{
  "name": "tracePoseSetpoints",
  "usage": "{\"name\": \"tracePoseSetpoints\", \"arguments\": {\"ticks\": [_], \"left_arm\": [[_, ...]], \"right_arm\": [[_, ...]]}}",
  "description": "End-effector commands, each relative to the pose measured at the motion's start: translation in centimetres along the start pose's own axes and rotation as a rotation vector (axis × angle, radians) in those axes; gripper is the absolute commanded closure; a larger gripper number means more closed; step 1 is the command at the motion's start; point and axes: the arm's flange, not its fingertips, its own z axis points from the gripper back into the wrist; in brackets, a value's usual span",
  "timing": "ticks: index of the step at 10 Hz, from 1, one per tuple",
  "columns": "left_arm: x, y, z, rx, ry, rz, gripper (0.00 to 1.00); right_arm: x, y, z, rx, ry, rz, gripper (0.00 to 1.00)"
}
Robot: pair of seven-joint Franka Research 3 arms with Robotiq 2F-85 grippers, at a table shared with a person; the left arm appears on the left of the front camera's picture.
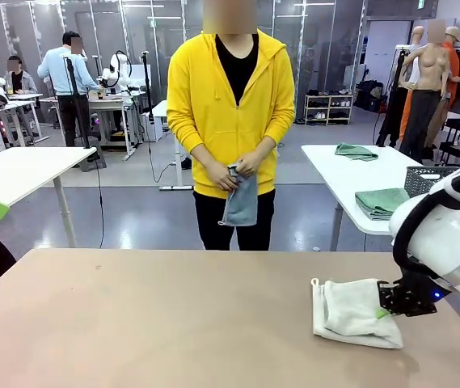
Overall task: Fold the towels and place them in the basket.
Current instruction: Place the folded Towel with hook on the right side of the table.
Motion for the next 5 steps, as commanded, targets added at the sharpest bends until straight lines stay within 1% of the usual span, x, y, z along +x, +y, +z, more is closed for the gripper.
{"name": "tracePoseSetpoints", "arguments": {"ticks": [1, 5], "left_arm": [[0.0, 0.0, 0.0, 0.008, 0.008, -0.002, 0.00], [0.0, 0.0, 0.0, 0.008, 0.008, -0.002, 0.00]], "right_arm": [[-0.3, -0.3, 1.9, -0.071, 0.005, -0.039, 1.00], [-0.4, -1.0, 2.9, -0.090, -0.003, -0.049, 1.00]]}}
